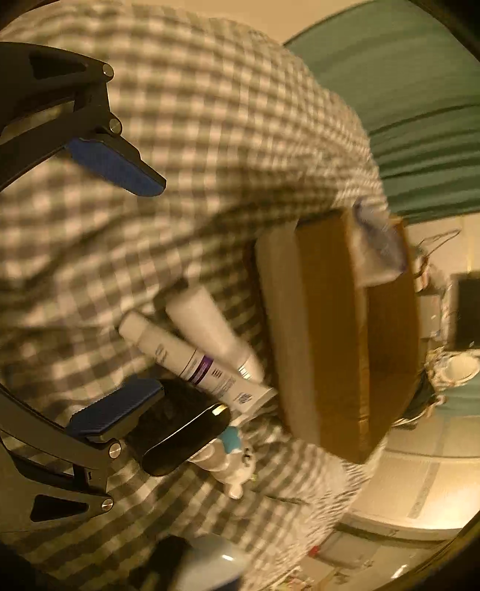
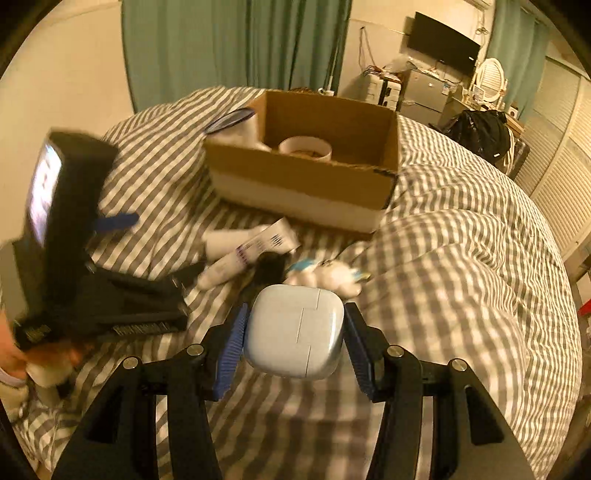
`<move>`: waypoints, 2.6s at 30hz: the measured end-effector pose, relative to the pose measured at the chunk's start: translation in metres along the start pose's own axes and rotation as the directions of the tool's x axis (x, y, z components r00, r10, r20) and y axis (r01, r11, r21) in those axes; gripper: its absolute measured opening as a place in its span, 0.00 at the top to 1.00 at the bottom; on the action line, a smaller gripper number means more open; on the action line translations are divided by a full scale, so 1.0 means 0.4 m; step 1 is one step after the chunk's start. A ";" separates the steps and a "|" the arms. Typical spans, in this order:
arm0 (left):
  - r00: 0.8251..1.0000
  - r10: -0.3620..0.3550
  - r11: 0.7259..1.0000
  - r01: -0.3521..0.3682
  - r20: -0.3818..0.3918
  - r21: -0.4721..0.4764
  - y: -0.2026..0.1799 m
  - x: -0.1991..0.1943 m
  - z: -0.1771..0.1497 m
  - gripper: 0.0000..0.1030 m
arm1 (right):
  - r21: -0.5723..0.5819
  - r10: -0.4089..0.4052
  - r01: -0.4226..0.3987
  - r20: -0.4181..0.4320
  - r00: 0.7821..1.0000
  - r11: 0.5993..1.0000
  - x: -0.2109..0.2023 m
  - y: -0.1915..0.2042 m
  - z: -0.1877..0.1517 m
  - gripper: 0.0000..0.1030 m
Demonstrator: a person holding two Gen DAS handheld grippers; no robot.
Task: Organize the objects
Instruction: 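Grasp the white cream tube with the left gripper, then carry the cream tube and earbud case into the box and release both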
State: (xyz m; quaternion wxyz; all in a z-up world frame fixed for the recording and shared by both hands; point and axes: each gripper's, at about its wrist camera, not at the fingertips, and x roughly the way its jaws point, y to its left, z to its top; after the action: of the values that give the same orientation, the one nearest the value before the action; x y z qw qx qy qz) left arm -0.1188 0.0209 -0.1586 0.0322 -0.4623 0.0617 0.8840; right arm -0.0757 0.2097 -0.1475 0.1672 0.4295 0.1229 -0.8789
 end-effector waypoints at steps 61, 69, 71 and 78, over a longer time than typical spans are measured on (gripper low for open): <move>0.948 -0.097 0.995 0.091 0.305 0.032 0.040 -0.509 0.146 0.80 | -0.059 -0.055 0.079 0.332 0.942 0.995 -0.412 0.067 0.126 0.50; 0.928 -0.065 0.998 0.062 0.366 0.022 0.068 -0.476 0.324 0.80 | -0.053 -0.036 0.063 0.402 0.915 0.997 -0.415 0.009 0.287 0.50; 0.925 -0.058 0.998 0.056 0.376 0.017 0.072 -0.452 0.367 0.80 | -0.047 -0.039 0.064 0.410 0.911 0.997 -0.405 -0.011 0.325 0.50; 0.926 -0.027 1.000 0.029 0.376 0.000 0.083 -0.330 0.498 0.80 | -0.002 -0.037 0.041 0.409 0.912 0.999 -0.290 -0.087 0.473 0.50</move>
State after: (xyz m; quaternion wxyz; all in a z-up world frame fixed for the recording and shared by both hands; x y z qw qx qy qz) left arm -0.2093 0.0158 0.0649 0.0547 -0.2854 0.0452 0.9558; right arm -0.1578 0.1954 0.0610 0.1740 0.2330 0.0981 -0.9517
